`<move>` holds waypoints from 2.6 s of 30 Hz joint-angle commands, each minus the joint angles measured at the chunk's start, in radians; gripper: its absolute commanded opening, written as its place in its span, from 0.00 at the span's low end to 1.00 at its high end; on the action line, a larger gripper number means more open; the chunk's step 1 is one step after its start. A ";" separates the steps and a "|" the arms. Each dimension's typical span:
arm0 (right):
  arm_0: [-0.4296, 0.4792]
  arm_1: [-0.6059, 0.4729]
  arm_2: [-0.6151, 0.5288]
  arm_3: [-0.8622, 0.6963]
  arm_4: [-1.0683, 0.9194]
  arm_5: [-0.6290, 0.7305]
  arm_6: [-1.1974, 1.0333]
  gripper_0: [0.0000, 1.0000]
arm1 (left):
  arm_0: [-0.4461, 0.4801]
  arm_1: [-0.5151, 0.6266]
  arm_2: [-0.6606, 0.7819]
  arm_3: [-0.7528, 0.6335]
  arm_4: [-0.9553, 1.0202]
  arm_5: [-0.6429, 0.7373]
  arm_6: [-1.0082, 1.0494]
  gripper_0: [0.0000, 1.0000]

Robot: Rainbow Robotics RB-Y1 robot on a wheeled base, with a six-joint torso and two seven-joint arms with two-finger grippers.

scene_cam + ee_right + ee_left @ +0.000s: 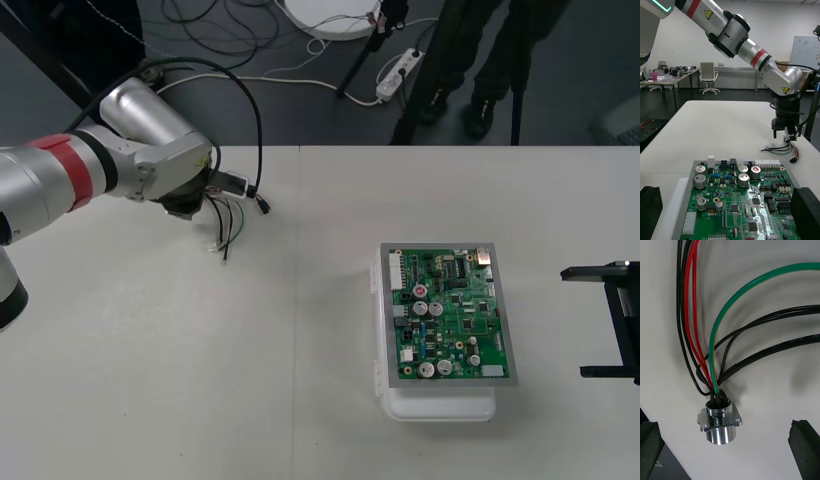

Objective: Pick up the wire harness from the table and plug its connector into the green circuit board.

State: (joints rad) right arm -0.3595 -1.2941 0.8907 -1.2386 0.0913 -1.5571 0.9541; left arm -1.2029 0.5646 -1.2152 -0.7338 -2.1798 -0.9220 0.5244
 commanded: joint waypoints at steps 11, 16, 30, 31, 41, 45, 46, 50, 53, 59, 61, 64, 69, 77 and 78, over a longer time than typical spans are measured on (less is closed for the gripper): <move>-0.032 0.012 0.011 0.014 0.010 -0.014 0.037 1.00 | -0.063 -0.089 -0.093 0.152 -0.009 0.173 0.020 1.00; -0.032 0.012 0.011 0.014 0.010 -0.014 0.043 1.00 | -0.063 -0.109 -0.095 0.182 -0.009 0.184 0.023 1.00; -0.032 0.022 0.013 0.021 0.010 -0.014 0.034 1.00 | -0.061 -0.114 -0.095 0.194 -0.009 0.186 0.023 1.00; -0.032 0.022 0.013 0.022 0.010 -0.014 0.032 1.00 | -0.061 -0.114 -0.095 0.194 -0.009 0.186 0.023 1.00; -0.032 0.027 0.011 0.031 0.010 -0.014 0.029 1.00 | -0.050 -0.114 -0.113 0.197 -0.009 0.210 0.028 1.00; -0.032 0.030 0.011 0.034 0.010 -0.014 0.029 1.00 | -0.049 -0.114 -0.113 0.197 -0.009 0.212 0.031 1.00; -0.032 0.030 0.013 0.034 0.010 -0.014 0.029 1.00 | -0.049 -0.114 -0.113 0.198 -0.008 0.210 0.031 1.00; -0.032 0.030 0.011 0.034 0.010 -0.014 0.029 1.00 | -0.049 -0.114 -0.113 0.201 -0.008 0.212 0.035 1.00; -0.032 0.030 0.013 0.033 0.010 -0.014 0.026 1.00 | -0.049 -0.114 -0.113 0.203 -0.006 0.210 0.037 1.00; -0.032 0.030 0.013 0.033 0.010 -0.014 0.026 1.00 | -0.049 -0.114 -0.113 0.224 0.022 0.212 0.052 0.00; -0.032 0.030 0.013 0.033 0.010 -0.014 0.026 1.00 | -0.049 -0.114 -0.113 0.229 0.032 0.213 0.055 0.00; -0.032 0.030 0.013 0.033 0.010 -0.014 0.026 1.00 | -0.049 -0.114 -0.113 0.229 0.032 0.213 0.059 0.00; -0.032 0.030 0.013 0.033 0.010 -0.014 0.026 1.00 | -0.049 -0.114 -0.113 0.228 0.031 0.215 0.063 0.00; -0.032 0.030 0.013 0.033 0.010 -0.014 0.026 1.00 | -0.049 -0.114 -0.113 0.224 0.032 0.213 0.065 0.00; -0.032 0.030 0.013 0.033 0.010 -0.014 0.026 1.00 | -0.049 -0.114 -0.113 0.224 0.032 0.213 0.065 0.00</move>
State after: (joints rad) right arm -0.3645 -1.2706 0.8908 -1.2135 0.0958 -1.5571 0.9541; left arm -1.2033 0.4670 -1.3093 -0.5143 -2.1579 -0.7483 0.5251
